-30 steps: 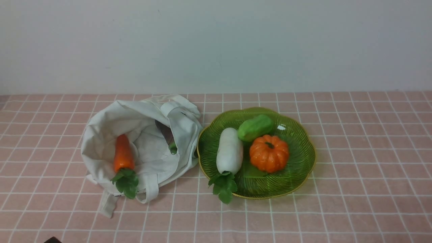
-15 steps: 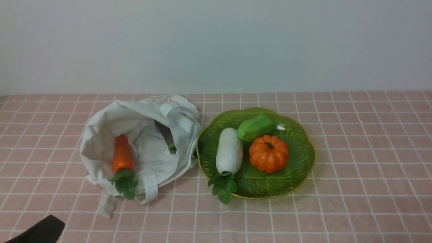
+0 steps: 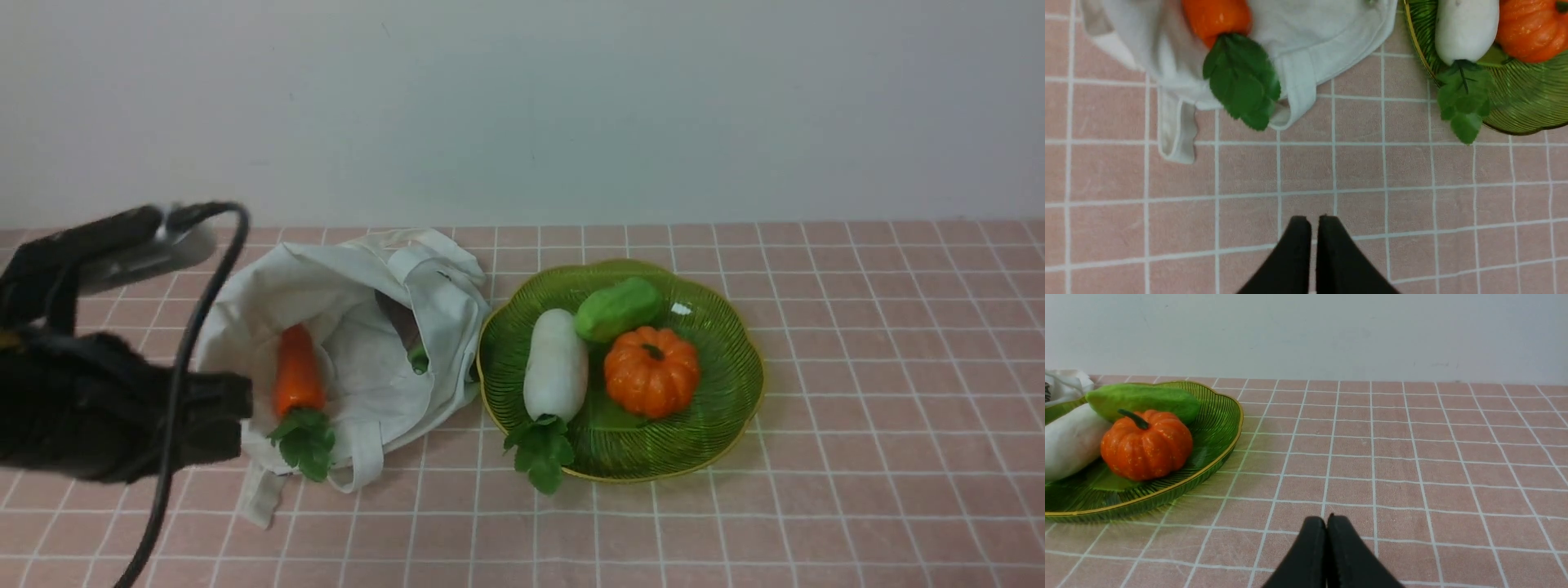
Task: Take vegetables from bag on pink coffee tablecloth place on plate.
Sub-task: 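Reach into the bag and grasp a vegetable inside it with the left gripper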
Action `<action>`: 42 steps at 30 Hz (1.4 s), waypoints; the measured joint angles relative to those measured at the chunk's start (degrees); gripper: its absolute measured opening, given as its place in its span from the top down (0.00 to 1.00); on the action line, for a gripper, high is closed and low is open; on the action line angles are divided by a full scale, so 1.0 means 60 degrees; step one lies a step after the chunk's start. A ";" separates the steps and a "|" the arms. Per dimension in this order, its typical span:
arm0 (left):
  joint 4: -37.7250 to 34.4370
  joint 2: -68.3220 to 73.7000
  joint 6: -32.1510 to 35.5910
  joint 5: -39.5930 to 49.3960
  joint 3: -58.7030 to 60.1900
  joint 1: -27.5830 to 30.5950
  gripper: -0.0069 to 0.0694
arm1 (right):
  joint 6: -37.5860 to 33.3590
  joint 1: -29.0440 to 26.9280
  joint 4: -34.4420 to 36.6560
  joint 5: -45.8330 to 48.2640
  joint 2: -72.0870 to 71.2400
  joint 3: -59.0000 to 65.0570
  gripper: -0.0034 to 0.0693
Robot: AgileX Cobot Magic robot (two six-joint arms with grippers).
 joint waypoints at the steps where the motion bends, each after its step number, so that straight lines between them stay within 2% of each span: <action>1: 0.0140 0.0234 -0.0052 0.0029 -0.0223 -0.0147 0.90 | 0.0000 0.0000 0.0000 0.0000 0.0000 0.0000 0.97; 4: 0.1162 0.1414 -0.0763 0.0067 -0.1310 -0.0988 0.87 | 0.0000 0.0000 0.0000 0.0000 0.0000 0.0000 0.97; 7: 0.2148 0.2328 -0.1845 -0.0081 -0.1938 -0.1448 0.83 | 0.0000 0.0000 0.0000 0.0000 0.0000 0.0000 0.97; 9: 0.2401 0.2703 -0.2311 -0.0373 -0.2034 -0.1608 0.79 | 0.0000 0.0000 0.0000 0.0000 0.0000 0.0000 0.97; 11: 0.2484 0.2943 -0.2635 -0.0756 -0.2056 -0.1725 0.73 | 0.0000 0.0000 0.0000 0.0000 0.0000 0.0000 0.97; 15: 0.2371 0.3877 -0.3146 -0.1953 -0.2084 -0.1853 0.54 | 0.0000 0.0000 0.0000 0.0000 0.0000 0.0000 0.97; 21: 0.1940 0.5199 -0.3480 -0.2987 -0.2115 -0.1853 0.39 | 0.0000 0.0000 0.0000 0.0000 0.0000 0.0000 0.97; 29: 0.1289 0.5942 -0.3504 -0.3793 -0.2124 -0.1853 0.38 | 0.0000 0.0000 0.0000 0.0000 0.0000 0.0000 0.97; 42: 0.0950 0.5991 -0.3486 -0.4476 -0.2124 -0.1853 0.38 | 0.0000 0.0000 0.0000 0.0000 0.0000 0.0000 0.97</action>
